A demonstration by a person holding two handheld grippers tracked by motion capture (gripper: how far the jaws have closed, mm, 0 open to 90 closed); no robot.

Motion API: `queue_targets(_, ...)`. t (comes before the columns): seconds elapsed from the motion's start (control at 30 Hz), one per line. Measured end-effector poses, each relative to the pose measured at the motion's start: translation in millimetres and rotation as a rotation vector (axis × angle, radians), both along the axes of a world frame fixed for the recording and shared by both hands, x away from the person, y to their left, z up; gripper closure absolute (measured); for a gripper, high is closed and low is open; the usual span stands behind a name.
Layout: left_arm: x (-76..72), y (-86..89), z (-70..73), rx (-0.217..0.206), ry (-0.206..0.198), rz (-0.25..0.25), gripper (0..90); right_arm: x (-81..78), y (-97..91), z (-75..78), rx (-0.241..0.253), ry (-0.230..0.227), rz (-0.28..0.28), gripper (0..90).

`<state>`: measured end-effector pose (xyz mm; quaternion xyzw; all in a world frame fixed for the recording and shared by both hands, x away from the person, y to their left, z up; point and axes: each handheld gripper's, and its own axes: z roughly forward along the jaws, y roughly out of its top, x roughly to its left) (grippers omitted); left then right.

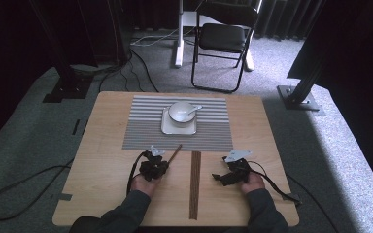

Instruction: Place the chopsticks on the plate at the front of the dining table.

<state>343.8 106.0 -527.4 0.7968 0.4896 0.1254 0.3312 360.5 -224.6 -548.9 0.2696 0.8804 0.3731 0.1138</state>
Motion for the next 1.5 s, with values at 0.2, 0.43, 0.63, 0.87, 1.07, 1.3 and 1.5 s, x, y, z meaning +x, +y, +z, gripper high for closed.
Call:
queue_targets(0.2, 1.4, 3.9, 3.4, -0.024, 0.002, 0.014, 84.4, 0.0, 0.0, 0.0, 0.000, 0.000, 0.000, 11.3)
queue_targets(0.43, 5.1, 8.4, 7.5, -0.053, 0.008, 0.029, 84.4, 0.0, 0.0, 0.0, 0.000, 0.000, 0.000, 11.3)
queue_targets(0.63, 8.4, 13.2, 11.3, -0.067, 0.007, 0.042, 84.4, 0.0, 0.0, 0.0, 0.000, 0.000, 0.000, 11.3)
queue_targets(0.87, 13.3, 16.6, 14.8, -0.074, 0.003, 0.056, 84.4, 0.0, 0.0, 0.0, 0.000, 0.000, 0.000, 11.3)
queue_targets(1.07, 18.3, 19.5, 19.1, -0.084, -0.008, 0.066, 84.4, 0.0, 0.0, 0.0, 0.000, 0.000, 0.000, 11.3)
queue_targets(1.3, 22.8, 22.8, 22.5, -0.101, -0.013, 0.087, 84.4, 0.0, 0.0, 0.0, 0.000, 0.000, 0.000, 11.3)
queue_targets(1.5, 26.8, 23.9, 23.1, -0.110, -0.010, 0.099, 84.4, 0.0, 0.0, 0.0, 0.000, 0.000, 0.000, 11.3)
